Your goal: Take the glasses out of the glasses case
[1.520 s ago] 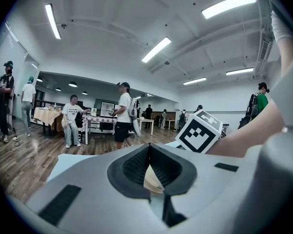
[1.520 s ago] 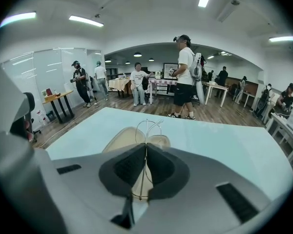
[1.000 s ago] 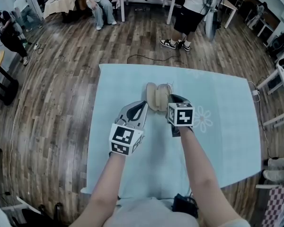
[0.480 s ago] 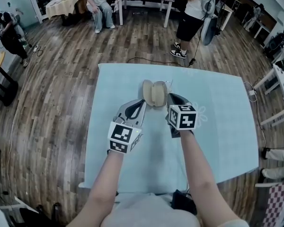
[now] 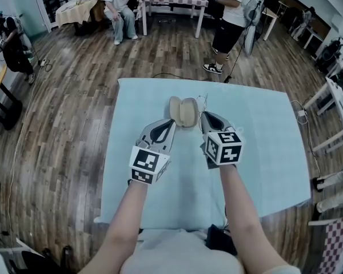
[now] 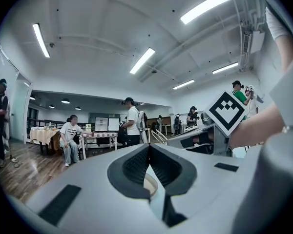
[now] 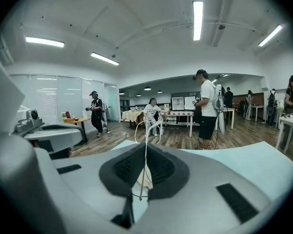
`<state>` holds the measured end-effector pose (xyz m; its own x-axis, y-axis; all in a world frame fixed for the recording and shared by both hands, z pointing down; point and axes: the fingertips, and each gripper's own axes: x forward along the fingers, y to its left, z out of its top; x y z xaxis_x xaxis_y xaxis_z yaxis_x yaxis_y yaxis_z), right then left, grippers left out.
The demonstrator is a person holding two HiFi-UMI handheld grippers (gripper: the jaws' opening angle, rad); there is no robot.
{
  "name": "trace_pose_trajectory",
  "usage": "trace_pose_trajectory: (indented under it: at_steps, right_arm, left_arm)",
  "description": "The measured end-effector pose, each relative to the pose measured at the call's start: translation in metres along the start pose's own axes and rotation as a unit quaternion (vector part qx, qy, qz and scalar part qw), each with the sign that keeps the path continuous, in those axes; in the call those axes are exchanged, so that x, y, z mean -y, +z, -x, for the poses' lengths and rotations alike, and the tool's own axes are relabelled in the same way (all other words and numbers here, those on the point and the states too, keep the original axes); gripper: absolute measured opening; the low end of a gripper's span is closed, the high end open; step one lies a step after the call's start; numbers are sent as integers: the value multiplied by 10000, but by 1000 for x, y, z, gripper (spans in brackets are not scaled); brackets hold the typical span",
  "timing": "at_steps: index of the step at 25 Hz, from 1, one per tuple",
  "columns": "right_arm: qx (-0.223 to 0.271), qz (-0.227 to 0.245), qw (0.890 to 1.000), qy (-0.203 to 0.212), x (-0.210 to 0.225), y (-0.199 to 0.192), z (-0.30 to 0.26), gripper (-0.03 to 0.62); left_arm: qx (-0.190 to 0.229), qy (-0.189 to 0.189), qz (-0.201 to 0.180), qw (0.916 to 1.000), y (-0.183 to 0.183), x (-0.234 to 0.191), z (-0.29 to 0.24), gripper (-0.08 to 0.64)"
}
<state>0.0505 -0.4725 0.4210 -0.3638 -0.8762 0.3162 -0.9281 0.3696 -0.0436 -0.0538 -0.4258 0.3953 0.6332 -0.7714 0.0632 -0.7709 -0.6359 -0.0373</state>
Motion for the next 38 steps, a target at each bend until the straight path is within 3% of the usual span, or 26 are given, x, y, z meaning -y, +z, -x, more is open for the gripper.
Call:
trace_pose_trajectory:
  at_steps: [12,20,38]
  right_arm:
    - [657,207,9973,258,-25,26,49,14]
    - [801,-18,9959,412,-35,27,70,14]
    - [1435,146,9889,344,-65,33,130,12]
  left_arm:
    - [269,-87,-172,9995,23,13,8,8]
    - [341,-216,-220,9989,30,21,14,8]
    - [629,-262,-185,9975,41,41,42,8]
